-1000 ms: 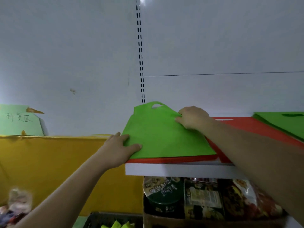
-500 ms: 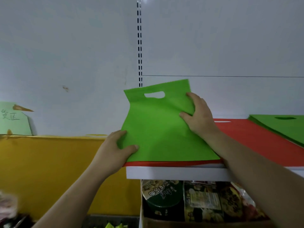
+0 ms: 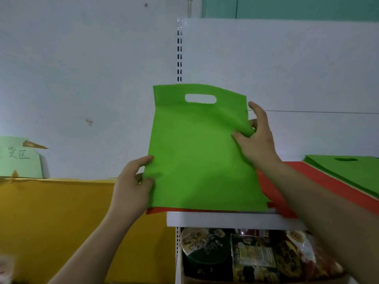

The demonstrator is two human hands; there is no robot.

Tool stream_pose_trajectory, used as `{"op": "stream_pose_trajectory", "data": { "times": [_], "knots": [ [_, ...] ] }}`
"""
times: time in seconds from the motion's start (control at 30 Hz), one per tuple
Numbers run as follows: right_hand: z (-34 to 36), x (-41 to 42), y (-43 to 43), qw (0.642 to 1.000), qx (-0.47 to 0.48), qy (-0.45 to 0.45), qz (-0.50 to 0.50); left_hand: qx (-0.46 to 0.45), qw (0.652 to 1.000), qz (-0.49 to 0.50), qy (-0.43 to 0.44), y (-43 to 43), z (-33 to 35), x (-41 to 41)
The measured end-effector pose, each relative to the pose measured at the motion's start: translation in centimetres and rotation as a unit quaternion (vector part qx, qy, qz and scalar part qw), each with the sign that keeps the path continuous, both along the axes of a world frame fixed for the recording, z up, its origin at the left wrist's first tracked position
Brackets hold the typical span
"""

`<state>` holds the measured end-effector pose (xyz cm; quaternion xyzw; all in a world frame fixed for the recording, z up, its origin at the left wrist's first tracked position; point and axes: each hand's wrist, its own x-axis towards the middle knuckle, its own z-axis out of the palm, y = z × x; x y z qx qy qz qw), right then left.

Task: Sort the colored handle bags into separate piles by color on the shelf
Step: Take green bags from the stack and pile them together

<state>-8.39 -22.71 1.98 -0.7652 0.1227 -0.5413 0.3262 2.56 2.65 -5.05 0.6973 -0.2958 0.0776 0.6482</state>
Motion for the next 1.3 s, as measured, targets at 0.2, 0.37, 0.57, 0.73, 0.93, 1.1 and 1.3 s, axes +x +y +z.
{"op": "stream_pose_trajectory", "data": {
  "times": [0.2,0.37,0.57,0.73,0.93,1.1,1.3],
  "knots": [
    [2.2,-1.2,2.9,0.997,-0.06,-0.038,-0.017,-0.068,0.997,-0.033,0.005,1.7,0.3,-0.4],
    [1.9,-3.7,4.7,0.996,-0.057,-0.023,-0.064,-0.07,0.996,-0.054,-0.024,2.8,0.4,-1.1],
    [0.7,-8.3,5.4,0.991,-0.029,-0.023,-0.125,-0.07,0.991,-0.087,-0.07,2.4,0.4,-3.1],
    [-0.1,-14.7,4.9,0.984,-0.014,-0.024,-0.178,-0.05,0.986,-0.144,-0.064,-0.1,0.0,-6.9],
    [-0.2,-25.4,3.4,0.971,0.001,-0.026,-0.239,-0.008,0.973,-0.221,-0.074,-4.5,0.2,-14.6],
    [-0.4,-36.9,1.6,0.954,0.027,-0.017,-0.298,0.004,0.963,-0.259,-0.079,-9.5,0.3,-24.5],
    [-1.1,-49.6,-0.4,0.925,0.05,-0.022,-0.375,0.03,0.94,-0.339,-0.015,-15.3,-0.7,-35.2]
  ]
}}
